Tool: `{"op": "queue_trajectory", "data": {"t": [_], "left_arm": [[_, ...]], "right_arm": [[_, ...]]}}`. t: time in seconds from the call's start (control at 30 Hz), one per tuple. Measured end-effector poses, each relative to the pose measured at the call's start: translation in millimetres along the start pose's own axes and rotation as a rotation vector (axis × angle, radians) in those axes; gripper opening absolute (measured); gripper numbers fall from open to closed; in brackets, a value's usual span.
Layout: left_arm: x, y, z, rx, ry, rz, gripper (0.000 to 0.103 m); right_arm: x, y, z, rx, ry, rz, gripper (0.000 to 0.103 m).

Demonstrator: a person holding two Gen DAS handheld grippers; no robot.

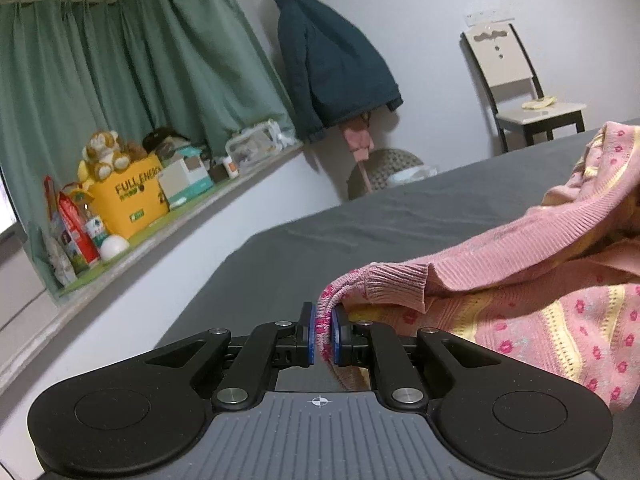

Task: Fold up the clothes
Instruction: 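Lift the sweater with both grippers and shake it out in the air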

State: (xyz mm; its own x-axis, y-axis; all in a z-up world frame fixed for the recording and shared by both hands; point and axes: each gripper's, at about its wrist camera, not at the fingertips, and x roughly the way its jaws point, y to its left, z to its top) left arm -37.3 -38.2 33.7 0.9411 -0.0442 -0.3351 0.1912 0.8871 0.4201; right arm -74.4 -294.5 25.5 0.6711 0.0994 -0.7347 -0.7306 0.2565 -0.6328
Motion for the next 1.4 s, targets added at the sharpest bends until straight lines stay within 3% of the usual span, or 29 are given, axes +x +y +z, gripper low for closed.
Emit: {"op": "queue_trajectory", "data": {"t": [0.1,0.67,0.8,0.93,1.03,1.13,1.2,1.27,1.4], "left_arm": [[-6,-2,3,0.008,-0.029,0.007,0.010],[-1,8,2,-0.017,-0.022,-0.002,0.010],[0,7,2,-0.011,-0.026,-0.002,0.010],[0,9,1,-0.015,-0.023,-0.004,0.010],[1,10,0,-0.020,-0.022,-0.003,0.010],[1,11,2,-0.024,-0.036,0.016,0.010],[-6,14,6,-0.036,-0.074,0.048,0.010],[-13,18,10,-0.048,-0.115,0.082,0.010],[-59,39,43,-0.073,-0.286,0.198,0.010]], "right_arm": [[-13,-9,-5,0.184,-0.041,-0.010,0.009],[47,1,-12,0.086,0.072,-0.037,0.009],[71,25,-8,-0.144,0.135,-0.089,0.017],[79,25,-6,-0.172,0.148,-0.096,0.017],[78,22,-6,-0.157,0.145,-0.103,0.009],[60,18,-7,-0.081,0.112,-0.208,0.008],[40,14,-6,0.043,0.079,-0.326,0.008],[13,10,-3,0.232,0.031,-0.465,0.007],[-66,12,15,0.597,-0.111,-0.778,0.007]]}}
